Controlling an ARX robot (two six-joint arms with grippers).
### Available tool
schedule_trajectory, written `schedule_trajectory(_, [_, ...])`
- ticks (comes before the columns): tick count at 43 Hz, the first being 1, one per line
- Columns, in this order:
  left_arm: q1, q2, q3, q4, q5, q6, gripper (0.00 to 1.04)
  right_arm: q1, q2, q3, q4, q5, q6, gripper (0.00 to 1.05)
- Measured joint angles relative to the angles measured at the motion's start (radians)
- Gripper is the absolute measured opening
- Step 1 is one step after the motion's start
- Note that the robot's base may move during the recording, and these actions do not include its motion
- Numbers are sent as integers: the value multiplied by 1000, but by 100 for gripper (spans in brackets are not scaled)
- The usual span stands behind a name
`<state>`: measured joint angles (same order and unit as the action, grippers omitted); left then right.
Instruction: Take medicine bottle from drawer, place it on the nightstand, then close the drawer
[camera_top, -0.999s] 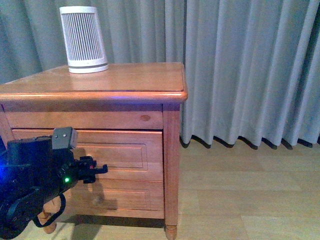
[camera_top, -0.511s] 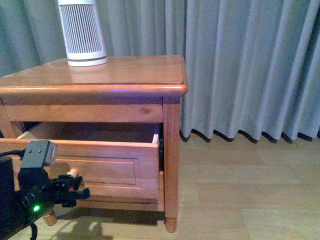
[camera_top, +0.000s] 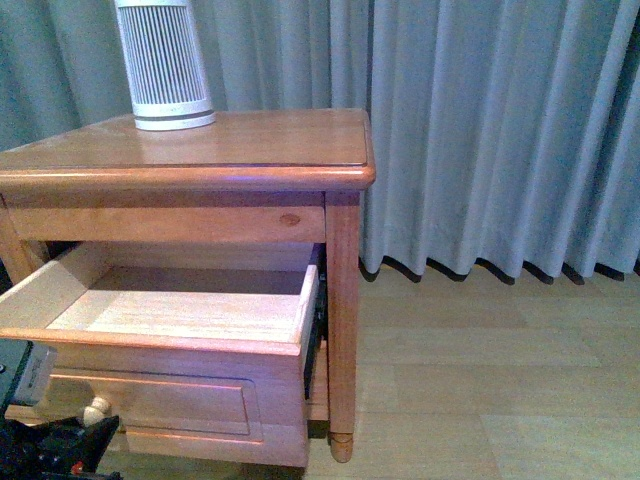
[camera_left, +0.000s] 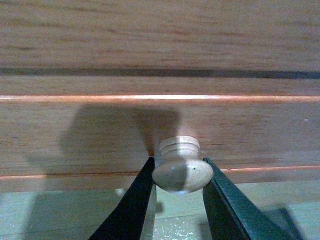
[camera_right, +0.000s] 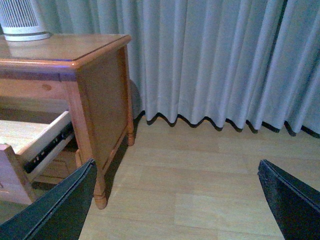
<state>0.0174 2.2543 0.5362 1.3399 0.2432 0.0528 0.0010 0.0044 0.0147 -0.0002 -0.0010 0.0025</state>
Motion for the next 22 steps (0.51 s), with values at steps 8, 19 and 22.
schedule_trajectory(8, [9,-19,-40,5,2,2,24,0,0,0,0,0,0,98])
schedule_trajectory(19, [43,-63,-72,-26,16,9,55,0,0,0,0,0,0,98])
schedule_trajectory(22, [51,-96,-87,-37,14,6,68,0,0,0,0,0,0,98])
